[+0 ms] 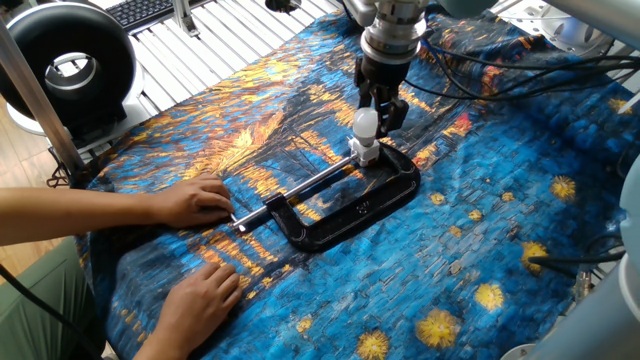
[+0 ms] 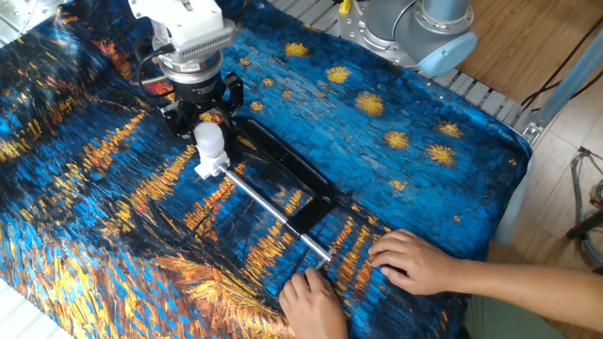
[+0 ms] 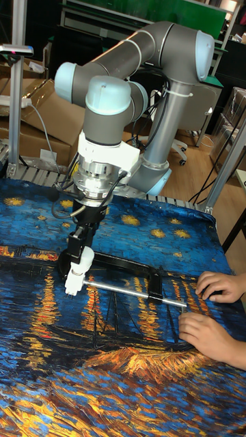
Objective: Install the light bulb by rotating it
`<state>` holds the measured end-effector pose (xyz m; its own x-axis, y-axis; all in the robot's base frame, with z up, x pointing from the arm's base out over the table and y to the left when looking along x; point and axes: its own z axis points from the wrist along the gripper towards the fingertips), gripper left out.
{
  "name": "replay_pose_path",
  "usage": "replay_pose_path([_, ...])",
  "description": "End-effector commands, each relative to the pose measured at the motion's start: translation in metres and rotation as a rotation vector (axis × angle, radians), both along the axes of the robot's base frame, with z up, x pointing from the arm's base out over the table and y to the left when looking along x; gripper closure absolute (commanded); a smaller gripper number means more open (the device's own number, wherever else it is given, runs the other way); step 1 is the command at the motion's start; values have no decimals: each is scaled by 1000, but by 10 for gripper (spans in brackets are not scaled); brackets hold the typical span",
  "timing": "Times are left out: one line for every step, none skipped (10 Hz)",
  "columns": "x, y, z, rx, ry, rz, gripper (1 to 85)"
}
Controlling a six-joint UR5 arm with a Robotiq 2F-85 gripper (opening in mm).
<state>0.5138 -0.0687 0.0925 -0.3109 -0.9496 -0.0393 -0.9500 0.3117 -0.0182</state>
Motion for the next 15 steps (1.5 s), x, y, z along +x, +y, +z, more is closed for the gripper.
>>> replay_pose_path([2,3,2,24,-4,-36,263])
replay_pose_path([3,1,3,26,-1,-36,270])
replay_pose_path([3,0,4,26,3,-40,273])
replay_pose_path([2,0,5,28,5,-49,283])
replay_pose_path([2,0,5,30,5,-63,313])
replay_pose_path([3,3,5,41,5,-78,327])
replay_pose_path([3,2,4,39,6,-80,327])
replay_pose_path([0,2,5,34,17,-73,260])
replay_pose_path([-2,2,5,29,24,-65,227])
replay_pose_path([-2,-2,5,17,23,-64,200])
replay_pose_path([-1,-9,7,-3,20,-63,173])
replay_pose_path([-5,-9,10,-3,24,-70,170])
replay_pose_path([-9,-7,13,-2,35,-75,167])
replay_pose_path([-11,-7,17,-11,46,-84,163])
replay_pose_path([-13,-12,22,-26,62,-90,160])
